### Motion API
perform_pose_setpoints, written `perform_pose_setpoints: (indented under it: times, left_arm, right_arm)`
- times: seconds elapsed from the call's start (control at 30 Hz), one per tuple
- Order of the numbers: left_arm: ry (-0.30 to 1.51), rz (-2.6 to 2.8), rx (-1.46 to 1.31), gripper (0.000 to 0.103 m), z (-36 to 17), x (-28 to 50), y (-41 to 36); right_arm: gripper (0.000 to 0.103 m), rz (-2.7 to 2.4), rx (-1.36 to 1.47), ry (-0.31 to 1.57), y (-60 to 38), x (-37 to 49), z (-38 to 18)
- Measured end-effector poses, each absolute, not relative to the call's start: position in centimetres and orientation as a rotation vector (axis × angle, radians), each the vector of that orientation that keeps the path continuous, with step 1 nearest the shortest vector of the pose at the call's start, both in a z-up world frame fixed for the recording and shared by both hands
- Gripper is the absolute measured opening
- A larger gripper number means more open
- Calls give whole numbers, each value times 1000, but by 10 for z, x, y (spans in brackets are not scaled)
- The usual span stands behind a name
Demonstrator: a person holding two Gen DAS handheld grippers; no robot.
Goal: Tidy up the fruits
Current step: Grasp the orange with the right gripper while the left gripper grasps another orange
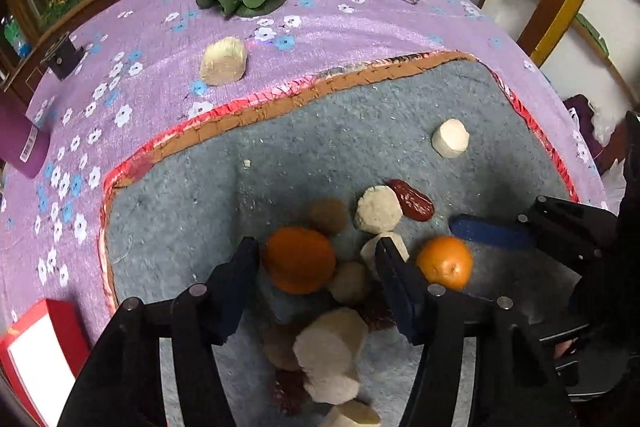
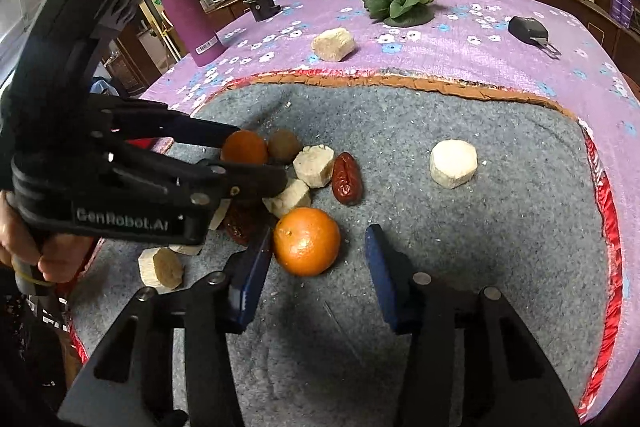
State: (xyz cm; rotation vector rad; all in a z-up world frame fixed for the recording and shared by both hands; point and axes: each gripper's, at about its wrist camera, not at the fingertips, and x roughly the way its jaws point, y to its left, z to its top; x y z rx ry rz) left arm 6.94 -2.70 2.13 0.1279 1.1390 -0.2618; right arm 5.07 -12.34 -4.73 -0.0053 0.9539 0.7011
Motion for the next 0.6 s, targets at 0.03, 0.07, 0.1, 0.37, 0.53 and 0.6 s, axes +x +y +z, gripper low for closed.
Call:
perform_pose_setpoints:
  times: [0.03,0.07,0.1,0.37,0.53,0.6]
  left_arm:
    - [1149,-269,93,60,20,72,-22]
    - [1157,-276,61,60,19,75,-18]
    - [1162,-285,43,59,17,76,-15]
    - [1120,-341,15,34,18,66,-13]
    - [1096,-334,-5,34,24,55,-7]
    - [1075,-318,-26,34,29,50,-3]
  right_arm:
    - [50,700,-3,953,-124,51,-47]
    - [50,700,1,951,-124,50,-47]
    - [50,699,5,951,-124,51,-48]
    - [36,700,-8,950,-119,48,-45]
    - [36,693,7,955,-123,42,-37]
    - [36,682,6,943,-125,37,-32]
